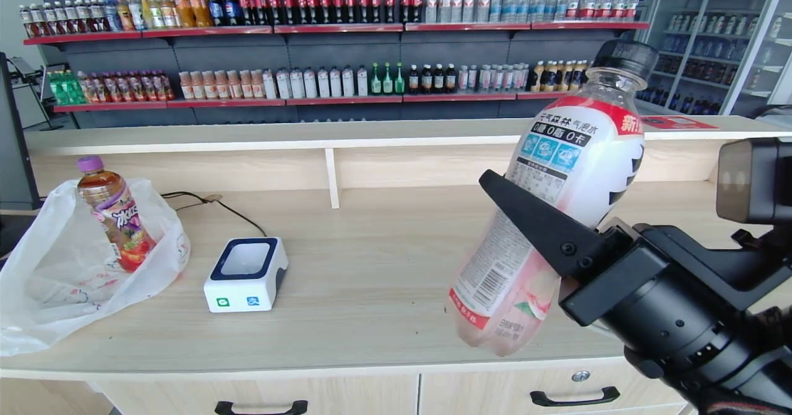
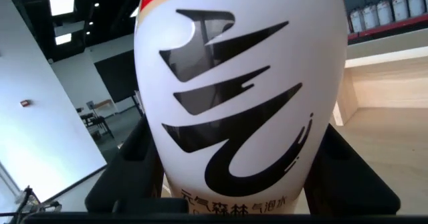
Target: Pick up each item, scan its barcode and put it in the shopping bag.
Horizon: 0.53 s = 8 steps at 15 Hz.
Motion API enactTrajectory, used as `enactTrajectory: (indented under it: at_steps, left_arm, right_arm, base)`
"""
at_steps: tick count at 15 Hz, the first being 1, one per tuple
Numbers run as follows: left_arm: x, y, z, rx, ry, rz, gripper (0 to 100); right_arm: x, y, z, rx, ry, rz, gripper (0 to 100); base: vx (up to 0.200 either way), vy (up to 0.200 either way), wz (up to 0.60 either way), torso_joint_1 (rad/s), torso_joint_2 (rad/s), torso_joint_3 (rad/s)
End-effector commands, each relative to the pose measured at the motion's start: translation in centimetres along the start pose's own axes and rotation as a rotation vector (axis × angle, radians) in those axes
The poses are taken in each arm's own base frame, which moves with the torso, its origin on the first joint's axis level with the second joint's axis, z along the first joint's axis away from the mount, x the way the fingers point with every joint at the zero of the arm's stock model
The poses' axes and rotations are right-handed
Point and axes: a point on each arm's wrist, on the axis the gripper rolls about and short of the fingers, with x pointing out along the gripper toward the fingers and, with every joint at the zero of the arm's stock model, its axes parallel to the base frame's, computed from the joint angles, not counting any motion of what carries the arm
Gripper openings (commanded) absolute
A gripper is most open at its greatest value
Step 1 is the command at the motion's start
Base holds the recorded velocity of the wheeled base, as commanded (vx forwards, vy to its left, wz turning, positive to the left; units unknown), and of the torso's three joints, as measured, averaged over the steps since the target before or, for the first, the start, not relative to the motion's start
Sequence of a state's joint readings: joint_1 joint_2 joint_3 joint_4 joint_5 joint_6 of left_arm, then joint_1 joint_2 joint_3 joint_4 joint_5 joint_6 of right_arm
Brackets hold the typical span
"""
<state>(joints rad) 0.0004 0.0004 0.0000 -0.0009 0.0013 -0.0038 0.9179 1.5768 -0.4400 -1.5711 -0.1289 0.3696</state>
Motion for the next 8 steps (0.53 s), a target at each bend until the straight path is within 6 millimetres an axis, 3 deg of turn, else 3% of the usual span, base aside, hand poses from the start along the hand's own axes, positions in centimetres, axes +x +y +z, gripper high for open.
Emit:
enactTrajectory:
  at_steps: [1,8]
  left_arm:
    - [0.0,0.0,0.0,-0.001,-0.001,0.0,100]
    - [0.0,0.0,0.0,-0.001,-0.001,0.0,100]
  right_arm:
    - [0.2,0.1,0.2,0.008,-0.009,0.005,0]
    - [0.8,0.7,1.4,0.026,-0.069,0.028,0]
  base:
    - [0.0,0.0,0.0,0.0,0.0,0.0]
    - [0.0,0.0,0.0,0.0,0.0,0.0]
